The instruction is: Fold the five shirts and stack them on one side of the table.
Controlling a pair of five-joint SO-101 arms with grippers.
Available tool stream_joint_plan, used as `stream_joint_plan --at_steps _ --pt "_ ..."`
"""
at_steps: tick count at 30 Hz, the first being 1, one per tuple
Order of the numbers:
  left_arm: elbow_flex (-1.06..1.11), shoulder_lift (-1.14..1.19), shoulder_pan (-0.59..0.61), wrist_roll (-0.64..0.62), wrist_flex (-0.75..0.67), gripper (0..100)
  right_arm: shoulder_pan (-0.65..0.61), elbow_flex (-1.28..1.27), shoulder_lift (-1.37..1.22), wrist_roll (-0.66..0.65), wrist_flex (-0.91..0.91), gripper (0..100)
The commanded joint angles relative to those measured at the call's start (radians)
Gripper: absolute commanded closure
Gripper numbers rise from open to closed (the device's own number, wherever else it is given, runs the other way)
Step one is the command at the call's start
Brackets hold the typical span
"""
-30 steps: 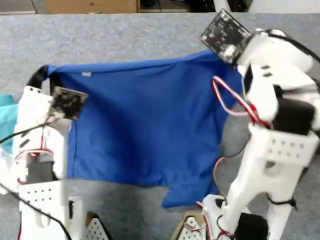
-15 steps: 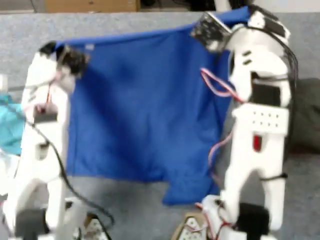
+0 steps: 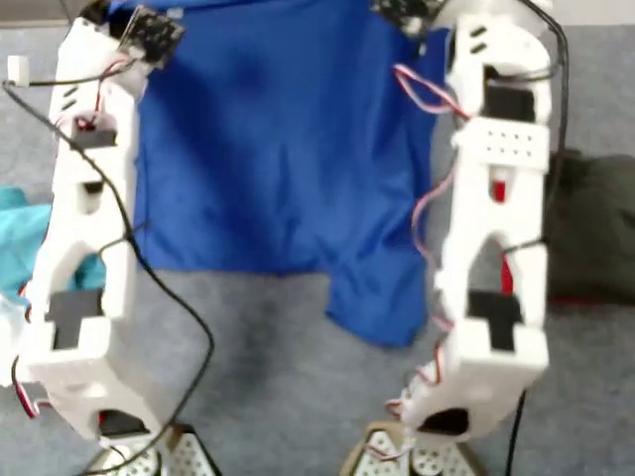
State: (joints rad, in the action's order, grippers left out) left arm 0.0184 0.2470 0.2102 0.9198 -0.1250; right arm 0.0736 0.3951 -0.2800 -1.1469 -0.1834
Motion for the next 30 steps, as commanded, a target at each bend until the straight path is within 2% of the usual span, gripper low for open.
stream_joint_plan --at_steps 1,7,9,12,16,23,30 --pt "-0.117 0.018 0.043 0.014 -0.018 98 0.001 0.194 -0.074 -0.009 0.025 99.6" --pt "-0.169 0.027 0.061 0.014 -0.015 98 -0.024 0.358 -0.139 -0.009 0.017 99.6" --pt "-0.169 0.027 0.075 0.017 -0.014 98 -0.027 0.367 -0.136 -0.009 -0.055 99.6" --pt "-0.147 0.027 0.103 0.091 -0.014 98 -0.022 0.371 -0.136 -0.034 -0.190 99.6" --pt "-0.130 0.010 0.150 0.124 -0.015 98 0.007 0.418 -0.097 -0.043 -0.278 99.6" --pt "-0.087 -0.229 0.157 0.055 -0.014 98 0.030 0.582 0.067 -0.051 -0.499 99.6" --pt "0.064 -0.567 0.028 0.023 -0.014 98 0.031 0.722 0.228 -0.051 -0.727 99.6"
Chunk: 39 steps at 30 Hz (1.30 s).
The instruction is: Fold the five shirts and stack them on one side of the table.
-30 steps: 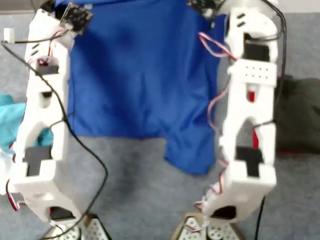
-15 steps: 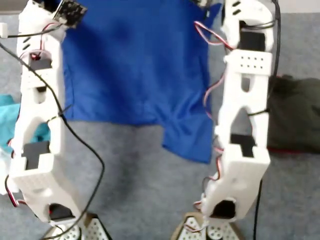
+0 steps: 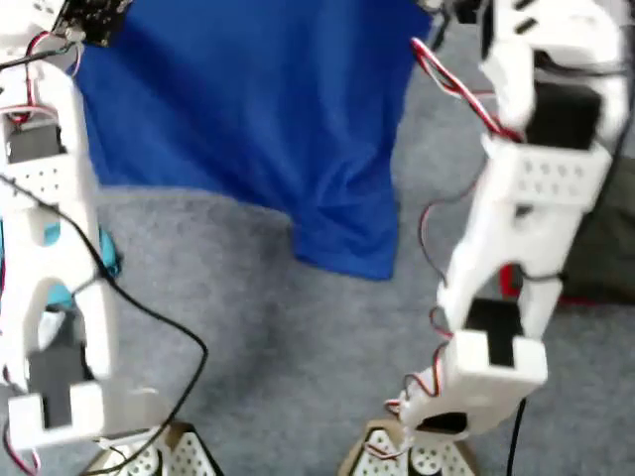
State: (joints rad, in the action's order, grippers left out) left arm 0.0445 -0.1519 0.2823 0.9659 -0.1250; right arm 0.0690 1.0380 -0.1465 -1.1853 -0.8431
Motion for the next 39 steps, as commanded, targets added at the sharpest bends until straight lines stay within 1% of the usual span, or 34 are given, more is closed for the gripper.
stream_joint_plan --at_steps 1,5,10,12,15,18,22,27,29,35,37,39 --pt "0.069 -0.220 -0.061 -0.025 -0.014 98 0.036 0.093 0.116 -0.012 -0.100 99.6" --pt "0.206 -0.421 -0.137 -0.020 -0.014 98 0.056 0.136 0.205 -0.012 -0.229 99.6" --pt "0.361 -0.674 -0.213 -0.018 0.000 98 0.110 0.156 0.321 -0.012 -0.313 99.6" --pt "0.381 -0.769 -0.239 -0.008 0.071 98 0.130 0.154 0.380 -0.012 -0.336 99.6" --pt "0.382 -0.900 -0.290 0.044 0.206 98 0.147 0.150 0.463 -0.012 -0.342 99.6" --pt "0.382 -0.995 -0.304 0.051 0.255 98 0.173 0.154 0.529 -0.009 -0.336 99.6" --pt "0.382 -1.064 -0.302 0.054 0.256 98 0.199 0.156 0.608 -0.009 -0.330 99.6" --pt "0.382 -1.106 -0.302 0.055 0.293 98 0.202 0.147 0.650 -0.009 -0.242 99.6" --pt "0.391 -1.119 -0.302 0.055 0.350 98 0.197 0.137 0.647 -0.009 -0.252 99.6" --pt "0.402 -1.127 -0.304 0.054 0.617 98 0.197 -0.038 0.634 -0.009 -0.302 99.6" --pt "0.443 -1.127 -0.304 0.054 0.664 98 0.176 -0.140 0.636 -0.011 -0.310 99.6" --pt "0.511 -1.127 -0.278 0.055 0.667 98 0.145 -0.249 0.639 -0.012 -0.339 99.6"
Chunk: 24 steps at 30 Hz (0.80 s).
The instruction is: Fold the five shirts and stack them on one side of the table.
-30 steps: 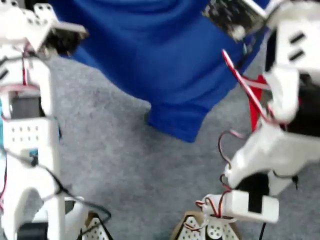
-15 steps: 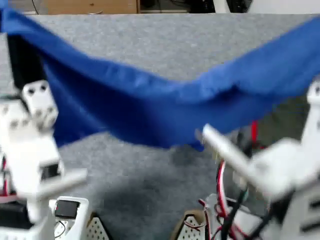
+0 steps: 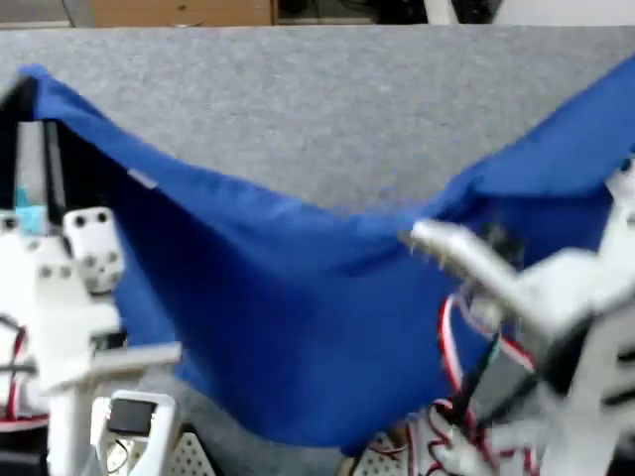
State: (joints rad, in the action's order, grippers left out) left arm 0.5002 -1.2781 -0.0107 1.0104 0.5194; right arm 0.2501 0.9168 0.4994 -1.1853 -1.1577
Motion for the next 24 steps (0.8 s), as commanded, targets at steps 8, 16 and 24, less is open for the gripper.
stream_joint_plan --at_steps 8,16,24 --pt "0.480 0.002 0.117 0.078 -0.210 98 -0.142 -0.538 -0.010 -0.014 0.025 99.6" --pt "0.878 0.004 0.144 0.247 -0.672 98 -0.197 -0.881 -0.012 -0.025 0.450 99.6" --pt "0.872 0.004 0.172 0.252 -0.674 98 -0.251 -1.101 -0.028 -0.169 0.895 99.6"
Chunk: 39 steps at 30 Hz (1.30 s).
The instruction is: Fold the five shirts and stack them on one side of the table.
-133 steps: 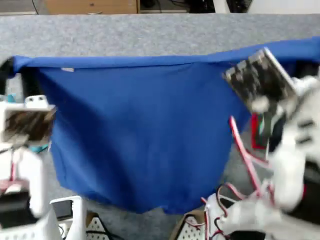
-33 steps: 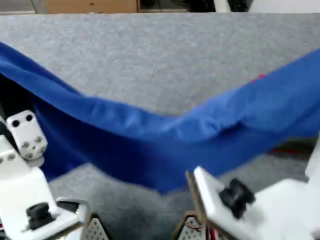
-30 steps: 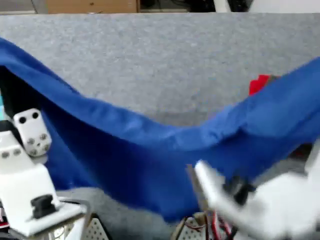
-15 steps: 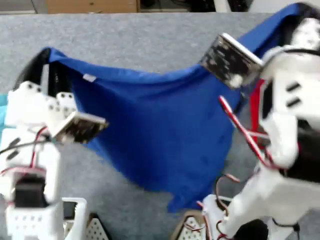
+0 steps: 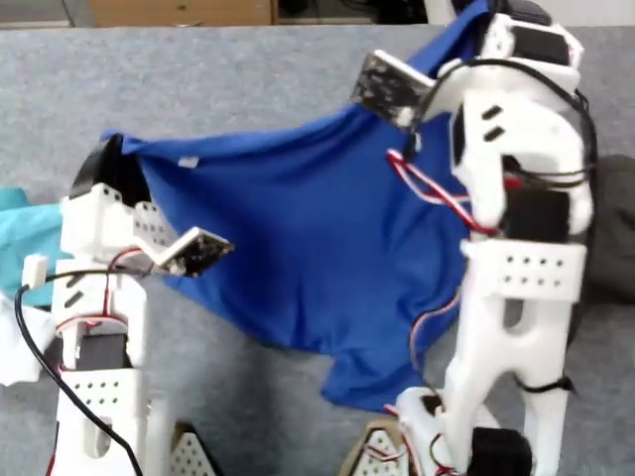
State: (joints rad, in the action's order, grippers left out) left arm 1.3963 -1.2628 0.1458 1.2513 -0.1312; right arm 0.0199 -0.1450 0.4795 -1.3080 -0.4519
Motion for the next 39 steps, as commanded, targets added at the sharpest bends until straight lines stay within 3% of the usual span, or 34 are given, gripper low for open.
stream_joint_plan --at_steps 1,7,12,15,19,22,24,30,39 --pt "-0.034 -0.013 0.015 0.011 -0.023 98 -0.021 -0.048 -0.024 -0.063 0.245 99.6" --pt "-0.100 -0.021 0.017 0.012 -0.023 98 -0.016 -0.012 -0.142 -0.117 0.499 99.6" --pt "-0.204 -0.022 0.017 0.003 0.012 98 -0.002 0.104 -0.136 -0.109 0.413 99.6" --pt "-0.322 -0.024 0.020 -0.095 0.187 98 0.015 0.171 -0.088 -0.043 0.236 99.6" --pt "-0.629 -0.013 0.069 -0.311 0.603 98 0.053 0.278 -0.021 0.041 -0.014 99.6" --pt "-0.818 -0.013 0.069 -0.394 0.893 98 0.085 0.364 0.019 0.078 -0.152 99.6" --pt "-0.905 -0.015 0.069 -0.422 1.014 98 0.110 0.418 0.047 0.098 -0.219 99.6" --pt "-1.080 -0.022 0.069 -0.448 1.155 98 0.193 0.541 0.154 0.152 -0.362 99.6" --pt "-1.290 -0.022 0.068 -0.448 1.309 98 0.234 0.702 0.255 0.147 -0.370 99.6"
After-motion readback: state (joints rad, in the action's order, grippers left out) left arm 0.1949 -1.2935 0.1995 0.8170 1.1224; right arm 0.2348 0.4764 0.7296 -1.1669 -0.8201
